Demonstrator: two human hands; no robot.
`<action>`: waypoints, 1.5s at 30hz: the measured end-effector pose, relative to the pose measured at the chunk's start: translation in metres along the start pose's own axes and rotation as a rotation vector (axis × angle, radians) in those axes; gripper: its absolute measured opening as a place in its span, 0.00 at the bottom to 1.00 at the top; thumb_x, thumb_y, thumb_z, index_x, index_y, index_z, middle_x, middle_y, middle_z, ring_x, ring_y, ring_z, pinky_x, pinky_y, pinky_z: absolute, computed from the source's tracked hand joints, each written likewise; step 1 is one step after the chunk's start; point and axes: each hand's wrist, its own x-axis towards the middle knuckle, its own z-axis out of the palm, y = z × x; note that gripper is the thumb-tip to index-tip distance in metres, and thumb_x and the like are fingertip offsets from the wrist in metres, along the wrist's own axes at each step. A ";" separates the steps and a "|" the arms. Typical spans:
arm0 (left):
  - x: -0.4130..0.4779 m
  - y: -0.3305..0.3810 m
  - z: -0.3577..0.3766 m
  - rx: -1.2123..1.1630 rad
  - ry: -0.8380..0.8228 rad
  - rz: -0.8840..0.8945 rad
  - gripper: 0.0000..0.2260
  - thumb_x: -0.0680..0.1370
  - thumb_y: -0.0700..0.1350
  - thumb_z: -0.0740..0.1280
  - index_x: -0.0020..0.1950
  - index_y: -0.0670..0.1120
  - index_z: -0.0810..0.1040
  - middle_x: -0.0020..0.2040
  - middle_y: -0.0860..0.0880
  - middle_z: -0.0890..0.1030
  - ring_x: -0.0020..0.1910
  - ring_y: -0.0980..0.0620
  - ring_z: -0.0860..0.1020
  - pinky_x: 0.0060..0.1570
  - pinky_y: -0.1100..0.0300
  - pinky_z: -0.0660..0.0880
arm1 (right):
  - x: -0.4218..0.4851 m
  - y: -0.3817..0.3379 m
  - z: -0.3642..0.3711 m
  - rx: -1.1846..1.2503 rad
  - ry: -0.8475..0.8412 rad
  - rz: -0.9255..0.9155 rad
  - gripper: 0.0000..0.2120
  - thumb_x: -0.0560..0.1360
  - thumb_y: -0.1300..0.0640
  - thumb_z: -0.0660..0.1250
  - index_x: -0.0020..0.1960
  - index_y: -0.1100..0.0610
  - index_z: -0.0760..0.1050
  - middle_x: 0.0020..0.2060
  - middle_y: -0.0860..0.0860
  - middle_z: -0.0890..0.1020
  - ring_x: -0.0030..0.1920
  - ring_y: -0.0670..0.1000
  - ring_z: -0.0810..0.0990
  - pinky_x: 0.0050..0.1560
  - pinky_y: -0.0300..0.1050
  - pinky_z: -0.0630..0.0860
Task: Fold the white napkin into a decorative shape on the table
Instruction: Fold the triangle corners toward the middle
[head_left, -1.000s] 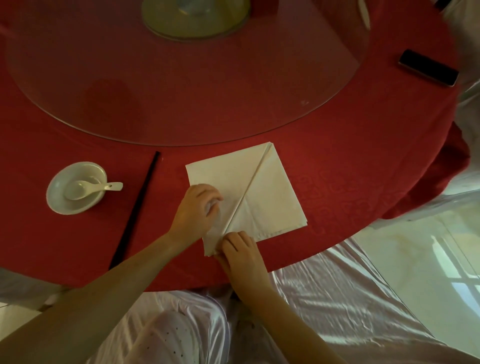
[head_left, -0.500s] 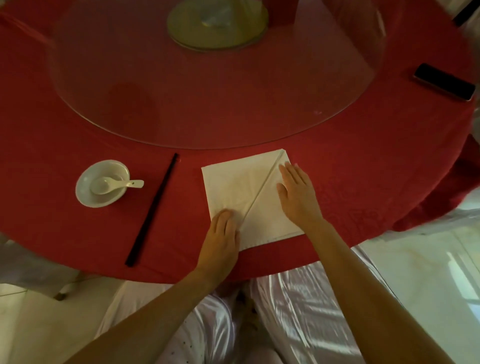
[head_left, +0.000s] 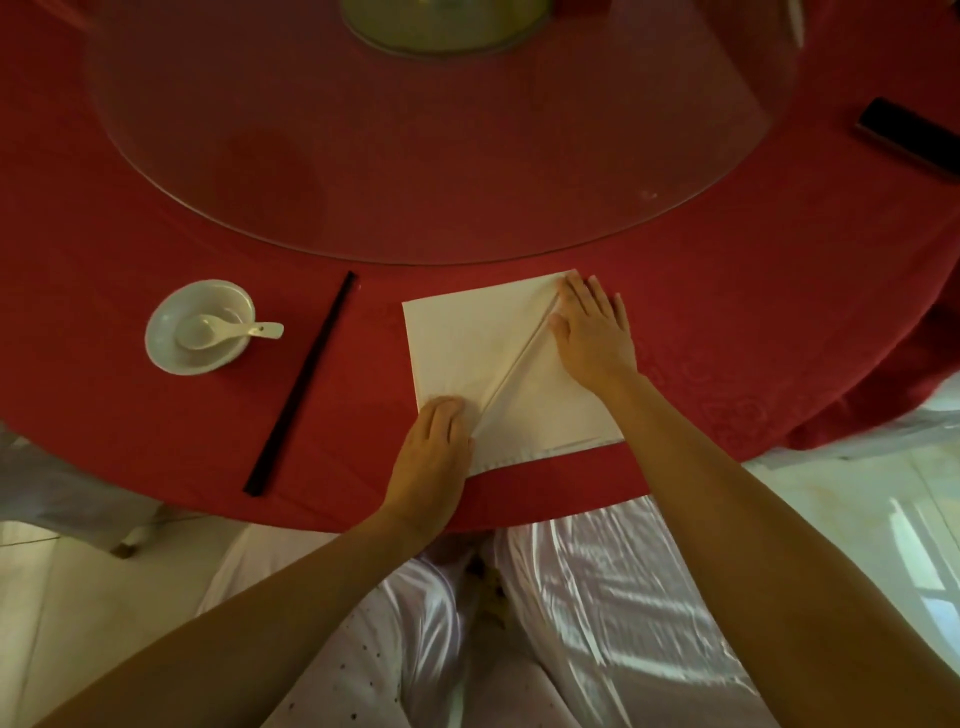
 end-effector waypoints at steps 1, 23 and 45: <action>-0.002 0.001 -0.001 0.038 0.022 0.002 0.11 0.73 0.39 0.68 0.53 0.37 0.76 0.52 0.40 0.79 0.53 0.40 0.78 0.54 0.49 0.78 | 0.000 0.000 -0.003 0.057 0.056 0.036 0.23 0.81 0.54 0.49 0.75 0.57 0.52 0.76 0.53 0.56 0.76 0.54 0.52 0.76 0.53 0.50; -0.011 -0.011 0.004 0.207 -0.010 0.174 0.03 0.74 0.44 0.64 0.43 0.45 0.73 0.37 0.47 0.78 0.34 0.47 0.77 0.38 0.55 0.76 | 0.023 -0.006 -0.022 0.699 0.190 0.310 0.12 0.78 0.57 0.60 0.58 0.61 0.74 0.52 0.56 0.80 0.48 0.51 0.77 0.41 0.35 0.67; -0.014 -0.014 0.006 0.193 -0.067 0.151 0.15 0.66 0.43 0.76 0.44 0.47 0.72 0.37 0.50 0.78 0.35 0.49 0.76 0.38 0.56 0.75 | 0.069 0.021 -0.036 0.788 -0.079 0.144 0.08 0.73 0.68 0.65 0.51 0.63 0.80 0.34 0.53 0.81 0.32 0.43 0.80 0.36 0.31 0.79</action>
